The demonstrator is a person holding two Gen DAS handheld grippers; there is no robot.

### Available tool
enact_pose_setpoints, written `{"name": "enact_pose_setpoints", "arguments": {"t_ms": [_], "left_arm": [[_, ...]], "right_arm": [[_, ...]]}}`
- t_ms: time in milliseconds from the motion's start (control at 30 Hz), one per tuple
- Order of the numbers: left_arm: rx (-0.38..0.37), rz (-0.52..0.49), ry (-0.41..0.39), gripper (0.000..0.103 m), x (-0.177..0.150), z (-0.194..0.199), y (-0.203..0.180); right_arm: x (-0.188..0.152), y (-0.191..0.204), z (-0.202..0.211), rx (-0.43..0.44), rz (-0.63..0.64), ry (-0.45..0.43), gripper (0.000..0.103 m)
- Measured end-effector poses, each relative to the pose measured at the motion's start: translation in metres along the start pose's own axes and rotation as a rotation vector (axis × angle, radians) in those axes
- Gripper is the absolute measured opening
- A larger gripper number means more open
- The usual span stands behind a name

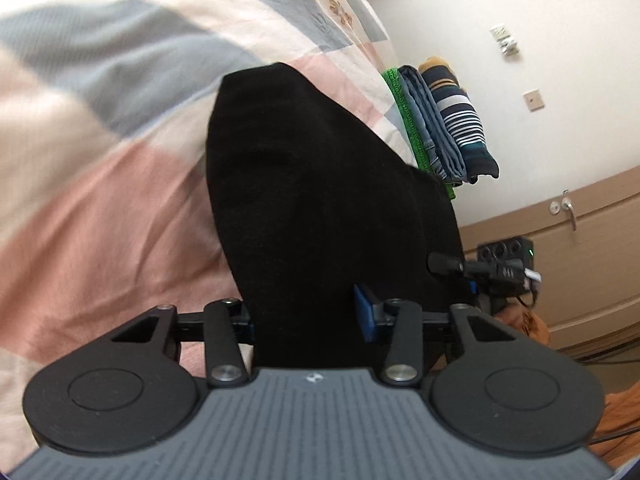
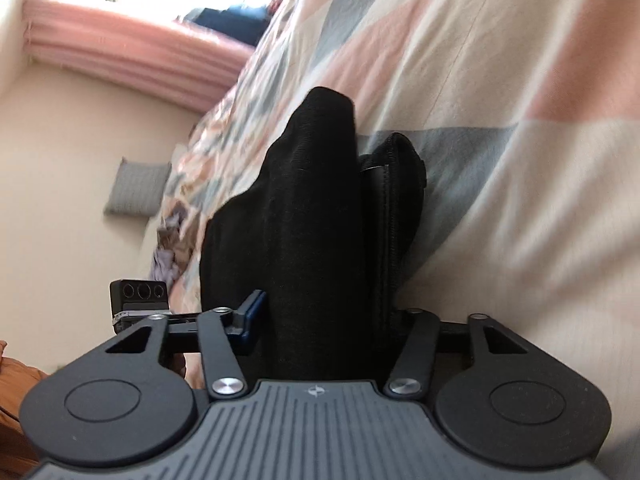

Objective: Fold clothes
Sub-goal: 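Lift the trousers with both grippers and carry them toward the clothes stack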

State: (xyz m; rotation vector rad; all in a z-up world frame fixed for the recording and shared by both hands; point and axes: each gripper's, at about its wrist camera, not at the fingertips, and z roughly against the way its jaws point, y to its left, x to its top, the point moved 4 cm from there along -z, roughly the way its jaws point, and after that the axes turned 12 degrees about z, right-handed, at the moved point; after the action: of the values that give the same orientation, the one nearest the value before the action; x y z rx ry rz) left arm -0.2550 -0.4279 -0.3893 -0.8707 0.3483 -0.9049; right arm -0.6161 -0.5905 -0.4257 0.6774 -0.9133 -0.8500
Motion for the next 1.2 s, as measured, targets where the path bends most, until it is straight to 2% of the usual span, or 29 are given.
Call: {"name": "enact_pose_setpoints", "arguments": {"t_ms": [100,333,467,633,733,900,1067,1200], "left_arm": [[0.044,0.003,0.066,0.038,0.012,0.011,-0.022],[0.005,-0.011,0.101,0.036,0.054,0.055,-0.091],[-0.03,-0.065,0.111,0.036,0.084,0.077,-0.141],[-0.092,-0.153,0.136,0.036,0.118,0.073,-0.205],[-0.099,-0.224,0.172,0.036,0.138,0.051,-0.243],[-0.122,-0.306,0.235,0.036,0.168,-0.005,-0.305],[-0.126,-0.372,0.299,0.036,0.197,-0.084,-0.367],[-0.139,-0.419,0.338,0.036,0.22,-0.151,-0.418]], "right_arm": [[-0.015,0.019,0.016,-0.015,-0.097,-0.043,0.045],[-0.04,0.075,0.064,-0.013,-0.344,-0.213,0.042],[-0.029,0.117,0.089,-0.019,-0.396,-0.295,0.042],[-0.005,0.165,0.124,-0.045,-0.421,-0.41,0.042],[0.006,0.182,0.14,-0.07,-0.426,-0.499,0.042],[0.02,0.181,0.17,-0.1,-0.497,-0.659,0.042],[0.035,0.159,0.215,-0.122,-0.579,-0.812,0.042],[0.058,0.126,0.253,-0.137,-0.603,-0.911,0.042]]}}
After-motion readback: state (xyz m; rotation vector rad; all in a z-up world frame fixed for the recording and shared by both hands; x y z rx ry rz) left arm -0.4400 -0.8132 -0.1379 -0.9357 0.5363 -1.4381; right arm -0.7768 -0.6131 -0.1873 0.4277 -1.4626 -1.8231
